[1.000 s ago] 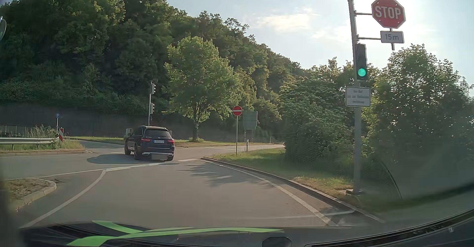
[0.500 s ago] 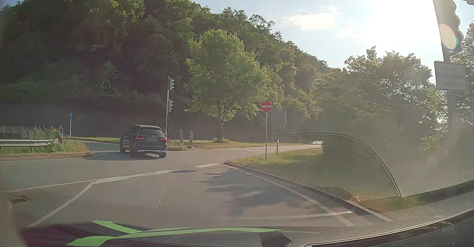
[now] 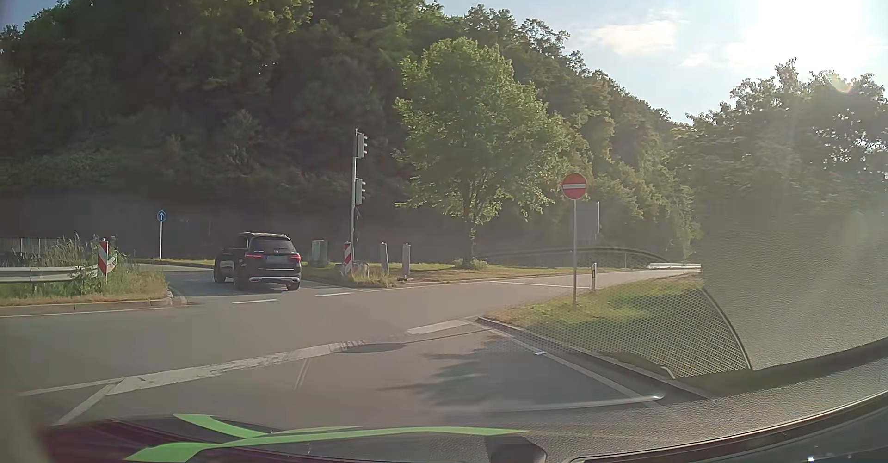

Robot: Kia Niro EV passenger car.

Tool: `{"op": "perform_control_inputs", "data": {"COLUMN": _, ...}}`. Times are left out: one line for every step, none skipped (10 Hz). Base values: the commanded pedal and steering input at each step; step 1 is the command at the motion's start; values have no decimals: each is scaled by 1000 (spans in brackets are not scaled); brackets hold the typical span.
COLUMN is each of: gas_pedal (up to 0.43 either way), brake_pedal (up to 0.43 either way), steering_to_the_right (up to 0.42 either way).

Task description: Follow the waypoints while adhering to traffic rules and regulations

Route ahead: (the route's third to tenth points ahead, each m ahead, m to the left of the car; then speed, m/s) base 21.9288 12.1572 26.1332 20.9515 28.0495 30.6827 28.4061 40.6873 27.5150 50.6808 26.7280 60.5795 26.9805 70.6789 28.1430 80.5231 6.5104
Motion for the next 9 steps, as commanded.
{"op": "perform_control_inputs", "data": {"gas_pedal": 240, "brake_pedal": 0, "steering_to_the_right": -155}}
{"op": "perform_control_inputs", "data": {"gas_pedal": 240, "brake_pedal": 0, "steering_to_the_right": -155}}
{"op": "perform_control_inputs", "data": {"gas_pedal": 240, "brake_pedal": 0, "steering_to_the_right": -155}}
{"op": "perform_control_inputs", "data": {"gas_pedal": 240, "brake_pedal": 0, "steering_to_the_right": -155}}
{"op": "perform_control_inputs", "data": {"gas_pedal": 240, "brake_pedal": 0, "steering_to_the_right": -155}}
{"op": "perform_control_inputs", "data": {"gas_pedal": 240, "brake_pedal": 0, "steering_to_the_right": -155}}
{"op": "perform_control_inputs", "data": {"gas_pedal": 240, "brake_pedal": 0, "steering_to_the_right": -155}}
{"op": "perform_control_inputs", "data": {"gas_pedal": 240, "brake_pedal": 0, "steering_to_the_right": -156}}
{"op": "perform_control_inputs", "data": {"gas_pedal": 240, "brake_pedal": 0, "steering_to_the_right": -157}}
